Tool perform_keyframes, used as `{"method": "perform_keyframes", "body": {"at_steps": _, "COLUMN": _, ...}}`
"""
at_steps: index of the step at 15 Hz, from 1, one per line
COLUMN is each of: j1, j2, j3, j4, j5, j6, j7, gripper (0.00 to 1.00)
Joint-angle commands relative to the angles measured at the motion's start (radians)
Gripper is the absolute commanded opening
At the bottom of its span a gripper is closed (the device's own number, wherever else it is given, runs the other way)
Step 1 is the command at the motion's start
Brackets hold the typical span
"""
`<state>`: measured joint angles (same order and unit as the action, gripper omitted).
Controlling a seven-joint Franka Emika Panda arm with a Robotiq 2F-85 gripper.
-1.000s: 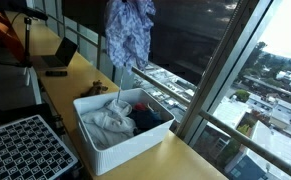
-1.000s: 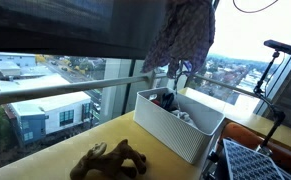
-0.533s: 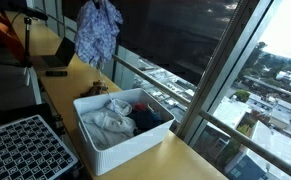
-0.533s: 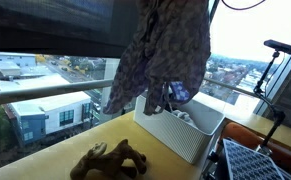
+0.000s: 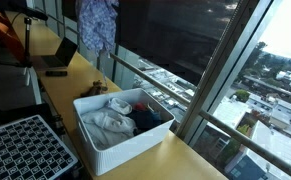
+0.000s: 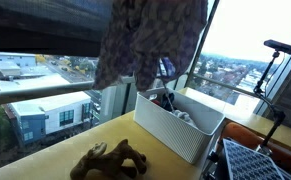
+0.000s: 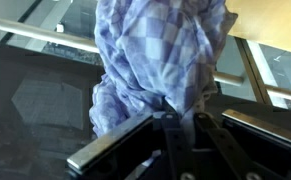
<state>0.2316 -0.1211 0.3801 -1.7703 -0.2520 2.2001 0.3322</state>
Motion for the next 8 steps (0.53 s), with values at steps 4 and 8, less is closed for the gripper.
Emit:
{"method": "perform_keyframes", "body": {"at_steps": 4, "j1": 0.067, "j2": 0.151, "j3": 0.06, "j4": 0.403, "j5": -0.187, "j6": -0.209, "j7": 0.02, "gripper": 0.03}}
{"method": "perform_keyframes", "body": {"at_steps": 8, "j1": 0.115, "j2": 0.225, "j3": 0.037, "j4": 0.458, "j5": -0.219, "j6": -0.235, "j7": 0.016, "gripper": 0.03}}
